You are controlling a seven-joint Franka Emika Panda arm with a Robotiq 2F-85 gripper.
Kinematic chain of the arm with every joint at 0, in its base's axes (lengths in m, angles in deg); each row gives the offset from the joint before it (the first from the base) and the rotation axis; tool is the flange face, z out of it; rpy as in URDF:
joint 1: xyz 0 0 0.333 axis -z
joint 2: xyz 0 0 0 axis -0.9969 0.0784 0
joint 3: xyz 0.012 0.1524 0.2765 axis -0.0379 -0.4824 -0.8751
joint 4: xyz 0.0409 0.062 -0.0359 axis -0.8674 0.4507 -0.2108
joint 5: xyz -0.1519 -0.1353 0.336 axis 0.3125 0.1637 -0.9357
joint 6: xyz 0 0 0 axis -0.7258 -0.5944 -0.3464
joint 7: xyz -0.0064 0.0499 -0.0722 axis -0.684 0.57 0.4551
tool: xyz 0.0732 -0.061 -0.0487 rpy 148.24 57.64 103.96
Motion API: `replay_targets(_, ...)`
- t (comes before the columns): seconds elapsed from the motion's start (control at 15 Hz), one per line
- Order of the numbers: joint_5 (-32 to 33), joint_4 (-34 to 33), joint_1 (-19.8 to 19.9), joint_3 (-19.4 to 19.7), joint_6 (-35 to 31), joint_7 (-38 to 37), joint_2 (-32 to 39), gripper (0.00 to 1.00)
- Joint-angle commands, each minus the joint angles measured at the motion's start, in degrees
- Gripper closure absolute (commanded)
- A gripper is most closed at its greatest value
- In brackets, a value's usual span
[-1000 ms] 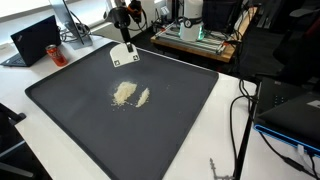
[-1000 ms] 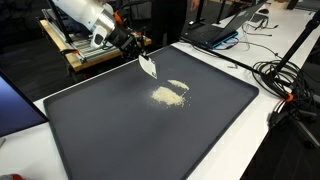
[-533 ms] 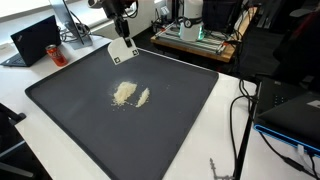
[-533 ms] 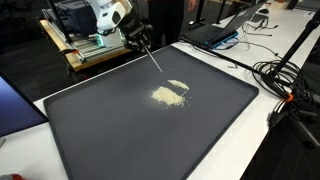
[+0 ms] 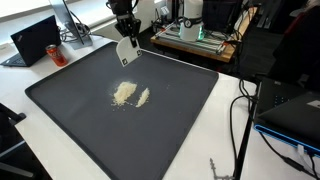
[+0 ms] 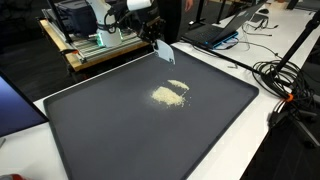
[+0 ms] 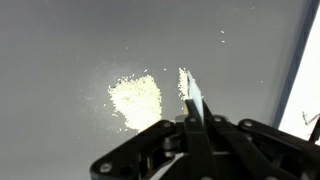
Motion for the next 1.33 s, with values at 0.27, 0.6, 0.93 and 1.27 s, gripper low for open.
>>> replay_targets(0.27, 15.8, 6.6, -2.8, -2.9, -15.1, 1.0, -2.9, 0.99)
replay_targets(0.6, 14.9, 5.0, -3.2, -3.4, -14.9, 0.0, -0.9, 0.96)
replay_targets(0.93, 14.3, 3.9, -3.3, -3.5, -13.7, 2.2, 0.3, 0.99)
replay_targets(1.27, 15.5, -1.0, -2.1, -3.6, -9.0, 16.3, 4.9, 0.99)
